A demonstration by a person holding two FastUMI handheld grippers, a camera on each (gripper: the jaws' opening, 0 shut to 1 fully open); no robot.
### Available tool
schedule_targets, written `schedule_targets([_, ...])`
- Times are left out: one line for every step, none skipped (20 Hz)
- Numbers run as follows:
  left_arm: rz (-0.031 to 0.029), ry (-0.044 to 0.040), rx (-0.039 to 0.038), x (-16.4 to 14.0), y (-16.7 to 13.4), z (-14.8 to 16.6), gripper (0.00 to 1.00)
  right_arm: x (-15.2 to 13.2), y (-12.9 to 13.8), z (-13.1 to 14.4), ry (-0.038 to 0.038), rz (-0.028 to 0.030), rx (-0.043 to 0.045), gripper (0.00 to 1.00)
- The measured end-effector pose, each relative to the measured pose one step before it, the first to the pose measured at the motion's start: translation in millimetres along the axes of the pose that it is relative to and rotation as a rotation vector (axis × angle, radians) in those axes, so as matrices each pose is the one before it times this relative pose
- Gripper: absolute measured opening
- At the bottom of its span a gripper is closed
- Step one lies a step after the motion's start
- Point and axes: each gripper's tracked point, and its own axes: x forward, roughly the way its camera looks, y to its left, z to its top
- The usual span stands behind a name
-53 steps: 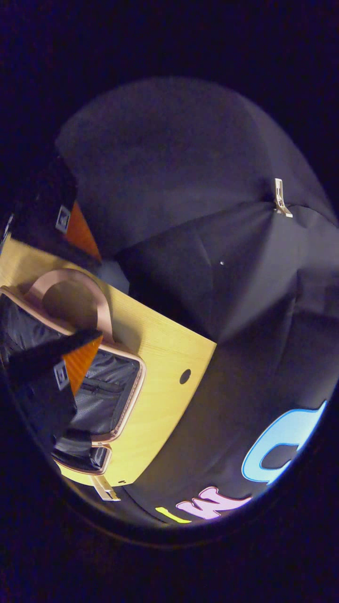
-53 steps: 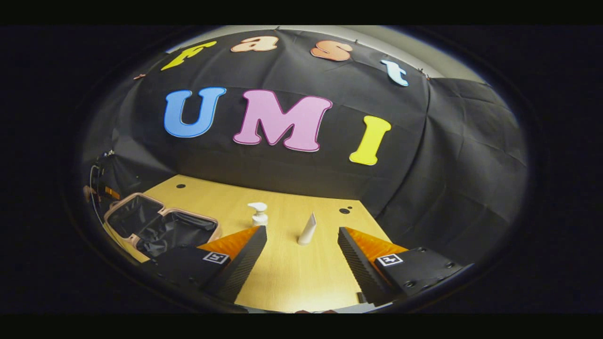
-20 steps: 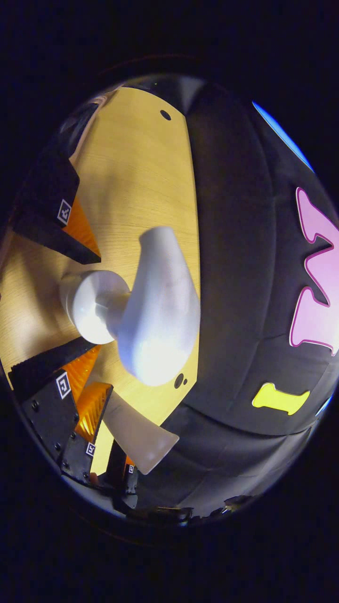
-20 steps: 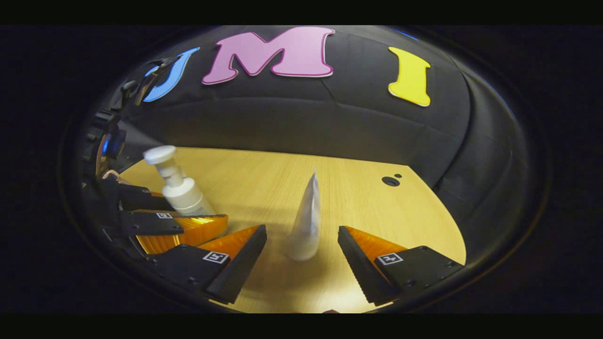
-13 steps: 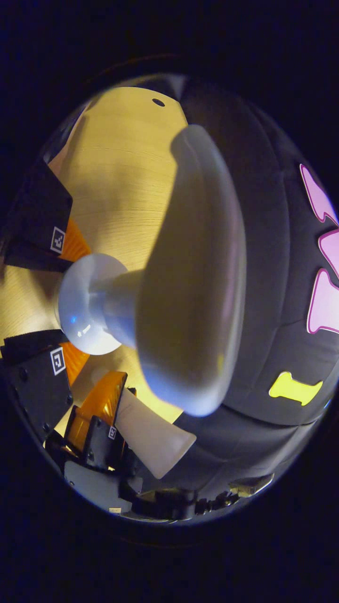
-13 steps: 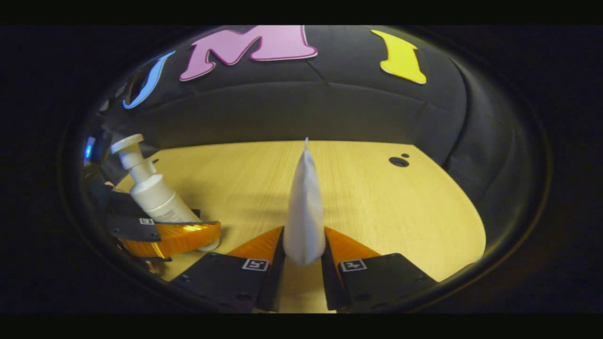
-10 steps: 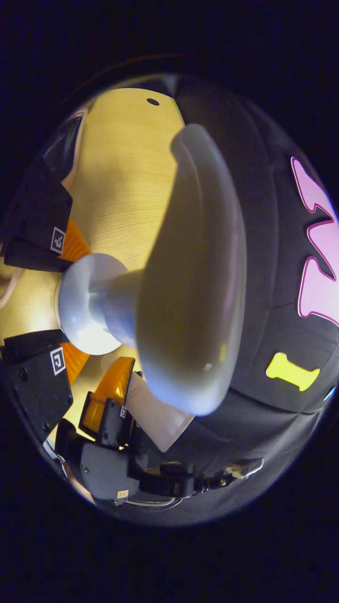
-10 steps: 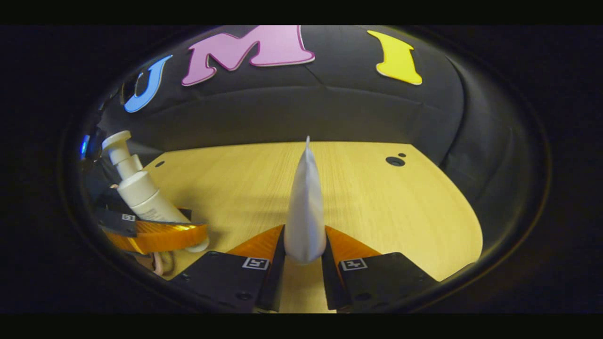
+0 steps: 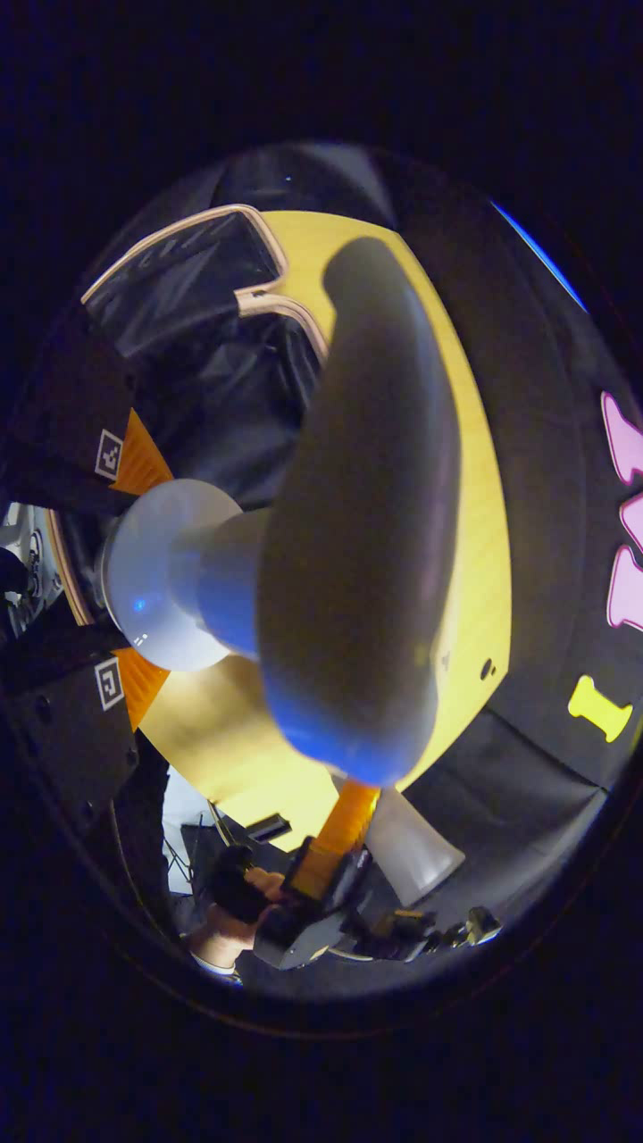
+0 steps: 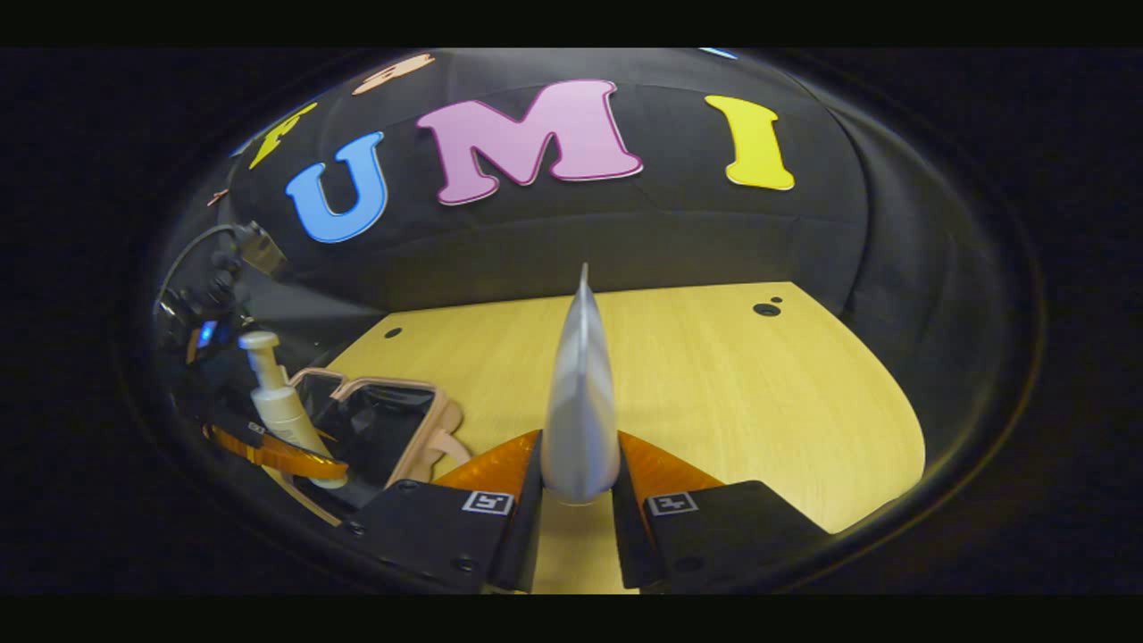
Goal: First open the suitcase, pack the skin care products into it, and then close the suitcase.
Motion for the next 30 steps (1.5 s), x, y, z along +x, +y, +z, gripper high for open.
schedule_targets([0.01249, 0.03325, -0.03451, 3.9, 15.06, -13.58, 0.57, -4.61, 11.6, -6.69, 0.00826, 0.01323, -0.00892, 0.39])
schedule_targets([0.00229, 0.03785, -0.03594, 5.58, 11.68, -10.24, 0.57, -6.21, 12.76, -7.11, 0.00892, 0.01631, -0.00918, 0.39])
schedule_targets([0.00762, 0.03684, -0.04547, 10.39, 8.27, -12.05, 0.57, -4.0, 10.25, -4.64, 0.00647, 0.01524, -0.0092, 0.39])
schedule_targets([0.00804, 0.04158, -0.03733, 10.12, 4.03, -7.33, 0.57, -4.09, 9.61, -2.05, 0.00758, 0.01632, -0.01069, 0.39])
schedule_targets([0.01516, 0.03416, -0.0267, 14.36, 3.6, -5.91, 0.57, -1.98, 8.55, -2.02, 0.00973, 0.01562, -0.00978, 0.39])
schedule_targets([0.01714, 0.0364, -0.01378, 12.62, 4.14, -5.65, 0.57, -1.79, 9.25, -1.66, 0.00681, 0.01608, -0.00667, 0.39])
schedule_targets([0.01767, 0.0255, -0.01472, 6.89, 1.15, -3.01, 0.57, -1.55, 6.64, 1.1, 0.00027, 0.01088, -0.00429, 0.39])
schedule_targets([0.0092, 0.01247, -0.00743, 6.29, 0.83, -2.27, 0.57, -1.82, 6.69, 0.85, 0.00058, 0.00741, -0.00804, 0.39])
schedule_targets([0.00648, 0.01451, -0.01474, 4.47, 0.12, -4.42, 0.57, -0.73, 5.74, 0.13, 0.00437, 0.00426, -0.0085, 0.39])
schedule_targets([0.0038, 0.00717, -0.01628, 6.25, 1.06, -1.81, 0.57, 0.75, 4.69, -1.76, 0.00867, 0.00609, -0.00618, 0.39])
schedule_targets([-0.00068, 0.00821, -0.02411, 5.9, 5.94, -0.91, 0.57, -0.65, 5.32, -1.53, 0.0094, 0.00657, -0.00264, 0.39])
schedule_targets([-0.00155, -0.00362, -0.02044, 2.83, 3.69, 2.51, 0.57, 0.57, 4.4, -2.45, 0.00828, 0.0043, -0.00274, 0.39])
schedule_targets([-0.00876, 0.00102, -0.00671, 5.4, 2.81, 1.67, 0.58, 0.89, 2.58, -1.19, 0.00786, 0.00076, -0.00361, 0.39])
schedule_targets([-0.00591, 0.00208, 0.00088, 1.75, -0.36, -0.16, 0.57, 0.42, 2.04, -1.33, 0.00489, -0.00541, -0.00536, 0.39])
schedule_targets([0.00186, -0.00824, 0.0122, 0.38, -0.26, 1.16, 0.57, -0.11, 2.72, -1.31, 0.00694, 0.00007, -0.00698, 0.39])
schedule_targets([0.00334, -0.0085, 0.00937, 1.01, -0.11, 0.07, 0.58, 0.8, 3.98, -1.17, 0.00486, 0.00351, -0.00359, 0.39])
schedule_targets([-0.0005, -0.0109, 0.00743, -0.33, -0.64, 0.46, 0.63, 0.37, 4.17, -0.72, 0.00623, 0.00755, -0.00418, 0.39])
schedule_targets([-0.00949, -0.01856, 0.00389, -2.04, -1.57, 2.25, 0.6, 2.48, 3.6, -1.95, 0.00916, 0.00684, -0.00676, 0.39])
schedule_targets([-0.04091, -0.02443, 0.00476, -0.86, -9.2, 1.88, 0.63, 1.8, 3.23, -0.16, 0.00809, 0.00335, -0.00988, 0.39])
schedule_targets([-0.04109, -0.03719, 0.0073, -6.49, -9.0, 4.25, 0.65, 2.8, 3.28, 0.86, 0.00382, 0.00381, -0.01302, 0.39])
schedule_targets([-0.00505, -0.02328, 0.00756, -1.6, -1.51, 0.97, 0.8, 1.89, 5.14, 0.25, 0.00652, 0.00684, -0.00903, 0.39])
schedule_targets([0.004, -0.04438, 0.00729, -6.4, 0.79, 4.59, 0.93, 2.45, 7.92, -1.63, 0.01229, 0.01466, -0.00321, 0.39])
schedule_targets([0.0025, -0.05436, 0.00119, -9.19, 4.06, 5.98, 0.94, 3.3, 9.68, 0.19, 0.00872, 0.02179, 0.00355, 0.39])
schedule_targets([-0.00403, -0.06152, -0.00735, -11.18, 2.21, 7.35, 0.93, 4.08, 11.95, -0.24, 0.01254, 0.02696, 0.0058, 0.39])
schedule_targets([-0.01211, -0.05891, -0.01508, -13.72, 2.63, 5.62, 0.94, 5.8, 12.5, -3.02, 0.02442, 0.03256, 0.00247, 0.39])
schedule_targets([-0.00962, -0.05967, -0.02128, -14.47, 4.1, 5.78, 0.95, 5.94, 11.93, -3.6, 0.02705, 0.03409, 0.00479, 0.39])
schedule_targets([-0.01301, -0.05422, -0.0221, -14.91, 4.7, 5.34, 0.96, 9.0, 11.06, -7.2, 0.04588, 0.04296, 0.01156, 0.39])
schedule_targets([-0.00913, -0.04813, -0.02037, -14.71, 5.82, 4.46, 0.97, 11.61, 9.46, -6.98, 0.03541, 0.03431, 0.01625, 0.39])
schedule_targets([0.00256, -0.04614, -0.02263, -16.51, 10.3, 1.38, 0.96, 10.49, 4.02, -8.77, 0.0472, 0.02135, 0.01266, 0.39])
schedule_targets([0.00886, -0.02374, -0.02051, -12.69, 11.32, 0.08, 0.96, 11.88, -0.32, -9.42, 0.05274, 0.00541, 0.00949, 0.4])
